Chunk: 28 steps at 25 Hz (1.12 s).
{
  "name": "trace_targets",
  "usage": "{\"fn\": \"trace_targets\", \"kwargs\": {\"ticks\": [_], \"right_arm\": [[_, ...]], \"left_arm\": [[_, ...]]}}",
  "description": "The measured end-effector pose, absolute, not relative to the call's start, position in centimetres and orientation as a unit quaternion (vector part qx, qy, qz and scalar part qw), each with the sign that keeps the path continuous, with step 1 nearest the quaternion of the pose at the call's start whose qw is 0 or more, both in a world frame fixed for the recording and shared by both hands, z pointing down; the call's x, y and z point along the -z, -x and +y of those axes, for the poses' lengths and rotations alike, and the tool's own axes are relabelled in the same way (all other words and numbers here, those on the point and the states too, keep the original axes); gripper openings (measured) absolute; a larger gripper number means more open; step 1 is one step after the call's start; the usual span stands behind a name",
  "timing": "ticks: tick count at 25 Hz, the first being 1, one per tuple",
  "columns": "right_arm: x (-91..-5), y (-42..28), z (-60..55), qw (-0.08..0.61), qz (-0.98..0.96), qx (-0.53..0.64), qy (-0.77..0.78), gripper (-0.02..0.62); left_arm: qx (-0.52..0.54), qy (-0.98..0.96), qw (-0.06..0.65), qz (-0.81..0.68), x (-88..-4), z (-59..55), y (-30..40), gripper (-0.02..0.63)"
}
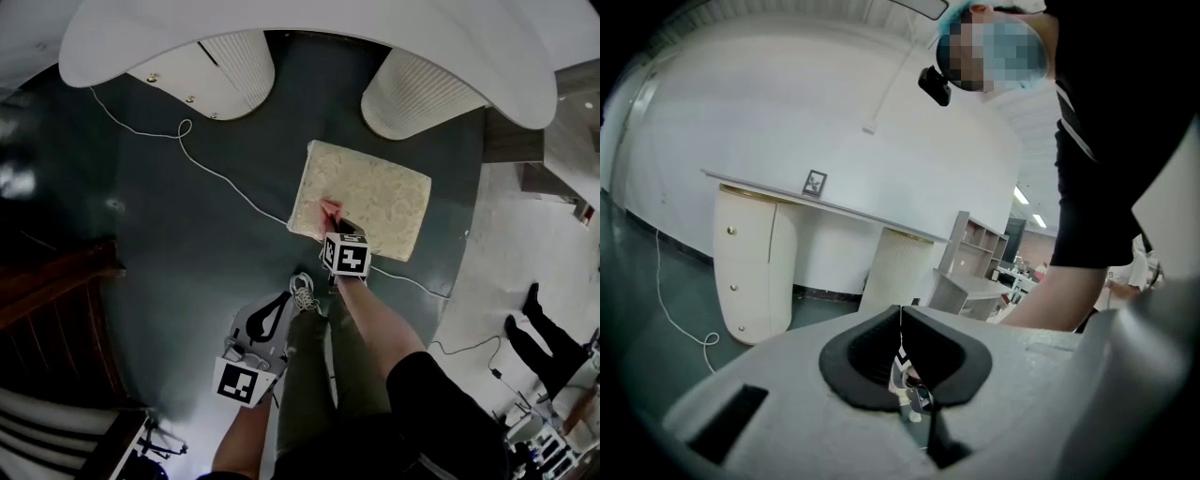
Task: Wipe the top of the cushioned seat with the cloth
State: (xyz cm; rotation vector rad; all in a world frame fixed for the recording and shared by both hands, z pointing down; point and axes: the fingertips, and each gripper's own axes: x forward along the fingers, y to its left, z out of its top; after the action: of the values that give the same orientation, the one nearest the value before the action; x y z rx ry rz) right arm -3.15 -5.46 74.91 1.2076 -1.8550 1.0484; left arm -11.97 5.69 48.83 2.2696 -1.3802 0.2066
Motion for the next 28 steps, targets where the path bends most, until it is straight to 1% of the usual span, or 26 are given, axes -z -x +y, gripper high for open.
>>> {"fn": "trace_targets", "kwargs": {"ticks": [11, 16, 22, 28], "right_arm": [[-74.7, -14.9, -3.5, 0.339, -0.634, -0.418, -0.555, 0.026], [-74.5, -21.6, -2.2, 0.346, -0.6, -0.42, -0.587, 0.027], [-74.7, -26.5, -0.5, 0.356, -0.569, -0.428, -0.605, 0.026], [-74.4, -27.3, 0.0, 0.354, -0.569, -0.431, -0.604, 0.026]], "left_arm": [[-0.082, -0.88, 0.224, -0.411, -48.8, 3.2, 2.0, 0.018], [-0.082, -0.894, 0.222, -0.38, -48.6, 2.7, -2.2, 0.018], [-0.082, -0.901, 0.222, -0.365, -48.5, 2.7, -5.2, 0.018], [-0.084, -0.899, 0.222, -0.368, -48.5, 3.0, -5.8, 0.018]]}}
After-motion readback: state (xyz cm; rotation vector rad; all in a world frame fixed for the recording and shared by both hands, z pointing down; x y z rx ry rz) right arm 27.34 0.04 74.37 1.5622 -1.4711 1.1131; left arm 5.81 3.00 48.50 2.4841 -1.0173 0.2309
